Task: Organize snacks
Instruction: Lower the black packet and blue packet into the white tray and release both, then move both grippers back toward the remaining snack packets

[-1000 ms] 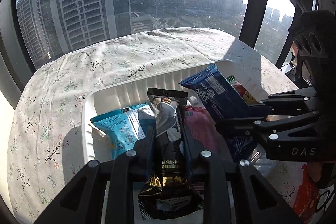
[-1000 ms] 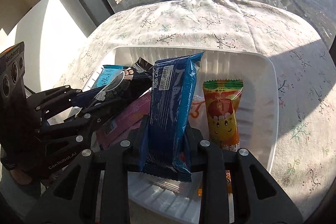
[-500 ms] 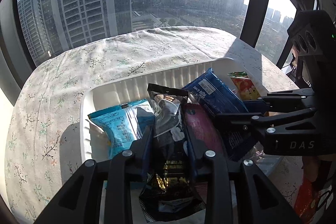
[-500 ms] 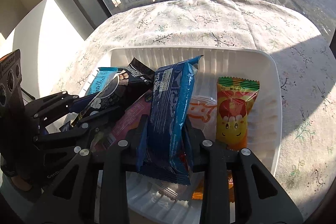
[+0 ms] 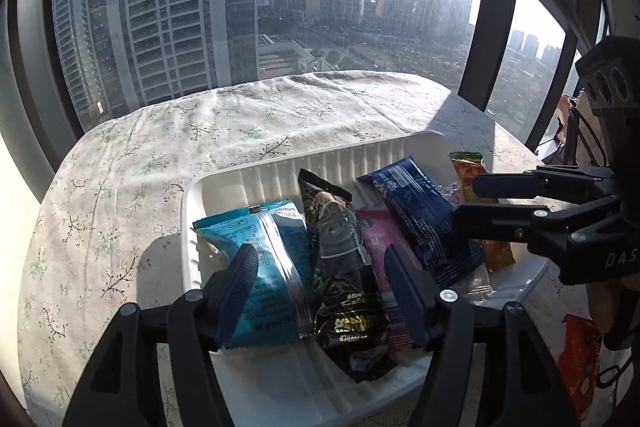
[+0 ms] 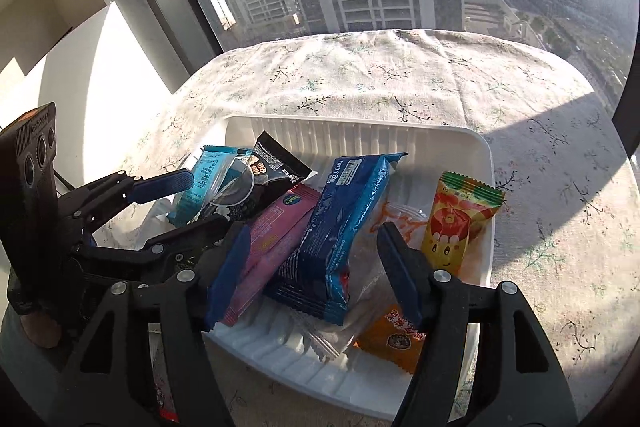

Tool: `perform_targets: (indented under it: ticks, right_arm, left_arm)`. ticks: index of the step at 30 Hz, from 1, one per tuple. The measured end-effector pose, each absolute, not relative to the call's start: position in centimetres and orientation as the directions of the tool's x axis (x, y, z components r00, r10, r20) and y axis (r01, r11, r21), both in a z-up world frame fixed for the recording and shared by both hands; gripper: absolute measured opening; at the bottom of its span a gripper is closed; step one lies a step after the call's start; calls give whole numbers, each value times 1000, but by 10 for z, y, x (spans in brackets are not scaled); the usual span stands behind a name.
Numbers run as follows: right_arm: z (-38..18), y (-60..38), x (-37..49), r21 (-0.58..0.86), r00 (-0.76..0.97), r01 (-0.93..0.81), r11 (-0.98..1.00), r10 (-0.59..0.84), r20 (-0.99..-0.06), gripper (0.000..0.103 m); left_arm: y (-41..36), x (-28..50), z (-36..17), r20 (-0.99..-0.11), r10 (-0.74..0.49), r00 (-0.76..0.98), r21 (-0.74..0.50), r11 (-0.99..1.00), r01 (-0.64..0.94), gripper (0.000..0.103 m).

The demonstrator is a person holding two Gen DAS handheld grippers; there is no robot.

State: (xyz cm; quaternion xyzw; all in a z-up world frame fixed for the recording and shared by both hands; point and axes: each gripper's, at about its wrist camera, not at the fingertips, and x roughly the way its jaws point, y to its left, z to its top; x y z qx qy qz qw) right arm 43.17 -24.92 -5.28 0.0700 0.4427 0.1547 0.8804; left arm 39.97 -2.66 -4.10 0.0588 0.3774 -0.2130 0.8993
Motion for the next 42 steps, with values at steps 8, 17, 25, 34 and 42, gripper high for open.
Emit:
perform_targets:
  ticks: [8,17,25,34,42]
  right_arm:
    - [14,-280,363,310,689,-242,919,388,-613,90]
    - [8,-296,228,449,752,-265,853,474,-457,100]
    - [-48,-310,158,582,749,-166,796,486,-451,100]
    - [-72,-309,131,569,742,-140,810,467,-481,100]
    - [-75,-300,127,541,736,-167,825,469,-488,100]
  left_arm:
    - [19,354,0,-616,-301,728,-75,942,326,103]
    - [42,279,-18,-690,-312,653,-166,946,278,103]
    - [49,223,-37,-706,-350,616,-244,937,252,103]
    - [59,169,-55,-713,-356,603,-294,934,204,103]
    - [56,165,-65,-714,-364,598,-314,930,190,101]
